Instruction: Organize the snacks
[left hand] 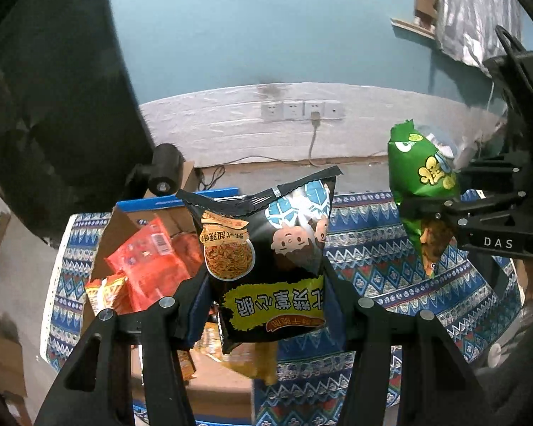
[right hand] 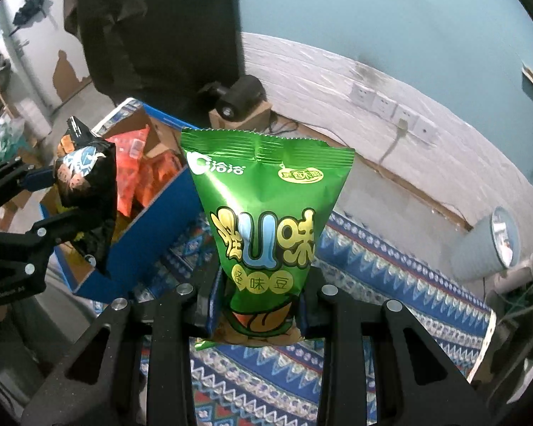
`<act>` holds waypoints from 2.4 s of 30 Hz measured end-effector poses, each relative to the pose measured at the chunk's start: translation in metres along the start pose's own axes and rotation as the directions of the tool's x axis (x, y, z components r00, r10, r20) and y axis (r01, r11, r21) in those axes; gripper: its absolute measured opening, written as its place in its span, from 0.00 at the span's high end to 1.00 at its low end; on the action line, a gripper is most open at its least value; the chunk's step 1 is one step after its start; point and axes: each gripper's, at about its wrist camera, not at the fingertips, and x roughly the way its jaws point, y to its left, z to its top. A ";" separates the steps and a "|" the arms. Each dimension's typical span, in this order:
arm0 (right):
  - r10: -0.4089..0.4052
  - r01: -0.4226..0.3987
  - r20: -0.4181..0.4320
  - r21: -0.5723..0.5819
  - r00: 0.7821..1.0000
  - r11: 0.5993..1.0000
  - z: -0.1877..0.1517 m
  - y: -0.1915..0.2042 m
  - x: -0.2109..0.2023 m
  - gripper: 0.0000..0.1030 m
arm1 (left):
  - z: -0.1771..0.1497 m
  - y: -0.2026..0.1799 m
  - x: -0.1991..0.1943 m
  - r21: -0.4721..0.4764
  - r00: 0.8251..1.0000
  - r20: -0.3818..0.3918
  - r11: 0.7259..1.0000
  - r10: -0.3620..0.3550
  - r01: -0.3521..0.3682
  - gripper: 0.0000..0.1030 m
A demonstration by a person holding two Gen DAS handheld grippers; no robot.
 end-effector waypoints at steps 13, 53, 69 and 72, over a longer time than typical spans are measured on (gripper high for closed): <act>0.064 -0.064 0.009 -0.079 0.998 0.995 0.041 0.057 0.026 0.70 | -0.006 0.070 -0.013 -0.137 0.999 0.020 0.990 0.035 -0.032 0.45; 0.171 -0.164 0.034 -0.158 0.985 0.974 0.072 0.142 0.054 0.33 | -0.044 0.149 -0.019 -0.311 0.975 -0.062 0.924 0.215 -0.223 0.22; 0.121 -0.107 0.105 -0.125 0.987 0.986 0.030 0.123 0.015 0.22 | -0.056 0.125 -0.053 -0.265 0.948 0.020 0.916 0.318 -0.302 0.09; 0.106 -0.091 0.114 -0.127 0.988 0.988 0.021 0.121 0.009 0.22 | -0.062 0.122 -0.056 -0.264 0.949 0.023 0.917 0.315 -0.298 0.01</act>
